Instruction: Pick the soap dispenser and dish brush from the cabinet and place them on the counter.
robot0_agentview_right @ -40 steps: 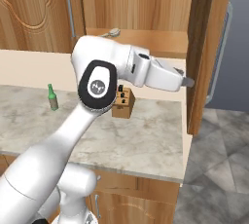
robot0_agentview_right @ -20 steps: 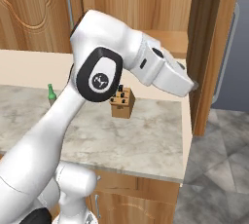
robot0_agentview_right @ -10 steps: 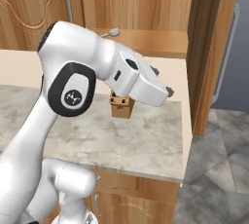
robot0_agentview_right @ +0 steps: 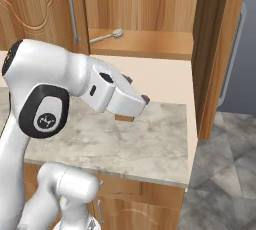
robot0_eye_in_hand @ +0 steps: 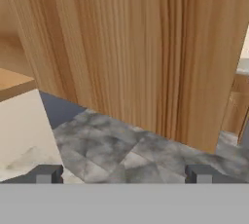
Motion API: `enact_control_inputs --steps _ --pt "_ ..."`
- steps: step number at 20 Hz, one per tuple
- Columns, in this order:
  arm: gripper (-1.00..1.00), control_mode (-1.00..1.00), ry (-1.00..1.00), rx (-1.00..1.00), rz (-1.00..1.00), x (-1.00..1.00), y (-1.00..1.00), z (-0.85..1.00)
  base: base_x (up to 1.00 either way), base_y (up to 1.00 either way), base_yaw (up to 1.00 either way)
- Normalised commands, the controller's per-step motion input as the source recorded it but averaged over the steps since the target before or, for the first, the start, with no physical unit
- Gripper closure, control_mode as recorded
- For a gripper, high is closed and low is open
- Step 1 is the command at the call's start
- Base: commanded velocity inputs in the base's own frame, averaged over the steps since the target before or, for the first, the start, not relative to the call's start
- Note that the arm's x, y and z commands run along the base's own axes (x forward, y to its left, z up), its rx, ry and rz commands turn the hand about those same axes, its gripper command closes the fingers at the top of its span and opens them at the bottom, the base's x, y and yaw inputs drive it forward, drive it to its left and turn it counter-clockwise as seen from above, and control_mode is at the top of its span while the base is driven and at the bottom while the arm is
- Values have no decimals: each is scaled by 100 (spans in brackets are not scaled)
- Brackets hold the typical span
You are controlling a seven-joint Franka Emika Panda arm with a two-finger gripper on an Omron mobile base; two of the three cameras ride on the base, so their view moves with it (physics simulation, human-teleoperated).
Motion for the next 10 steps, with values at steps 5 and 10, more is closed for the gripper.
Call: enact_control_inputs --steps 5,10 --pt "-100 -100 0 0 22 -15 53 -10 0 0 0" --pt "-100 -100 0 0 23 -16 59 -10 0 0 0"
